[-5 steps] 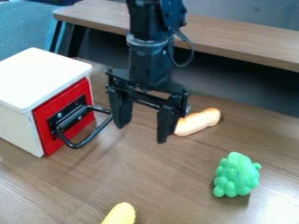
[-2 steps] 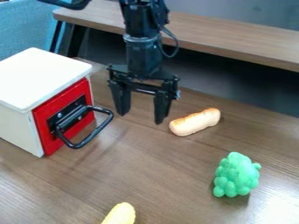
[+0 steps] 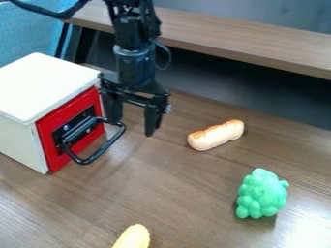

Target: Open the drawer

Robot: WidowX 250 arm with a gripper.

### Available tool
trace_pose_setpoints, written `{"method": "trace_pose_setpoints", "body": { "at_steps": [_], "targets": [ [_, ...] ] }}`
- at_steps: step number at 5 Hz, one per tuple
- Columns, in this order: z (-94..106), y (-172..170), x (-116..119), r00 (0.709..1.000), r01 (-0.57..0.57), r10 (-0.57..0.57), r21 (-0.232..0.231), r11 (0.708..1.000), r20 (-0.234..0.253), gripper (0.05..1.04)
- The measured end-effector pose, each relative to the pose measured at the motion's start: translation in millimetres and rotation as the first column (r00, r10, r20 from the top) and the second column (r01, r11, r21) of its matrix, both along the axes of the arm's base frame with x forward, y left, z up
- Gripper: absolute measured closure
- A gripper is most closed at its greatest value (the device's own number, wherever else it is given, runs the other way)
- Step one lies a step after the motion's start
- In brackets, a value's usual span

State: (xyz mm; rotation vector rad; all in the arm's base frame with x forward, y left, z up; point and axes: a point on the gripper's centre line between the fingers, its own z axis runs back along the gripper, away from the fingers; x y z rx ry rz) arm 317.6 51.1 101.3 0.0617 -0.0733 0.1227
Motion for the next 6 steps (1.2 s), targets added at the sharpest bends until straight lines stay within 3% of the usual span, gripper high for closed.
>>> {"method": "trace_pose_setpoints", "body": {
  "at_steps": [1,3,5,6],
  "targets": [
    [-13.0,16.2,-1.9,1.0,0.007,-0.008,0.032,0.999,0.015,0.084],
    [-36.6,33.2,-0.4,1.0,-0.003,0.002,0.035,0.999,0.025,0.084],
    [-55.9,26.9,-3.3,1.0,0.0,0.0,-0.017,1.0,0.02,0.084],
    [-58.9,16.1,-2.9,0.999,0.042,-0.039,-0.078,0.996,0.036,0.084]
  ]
}}
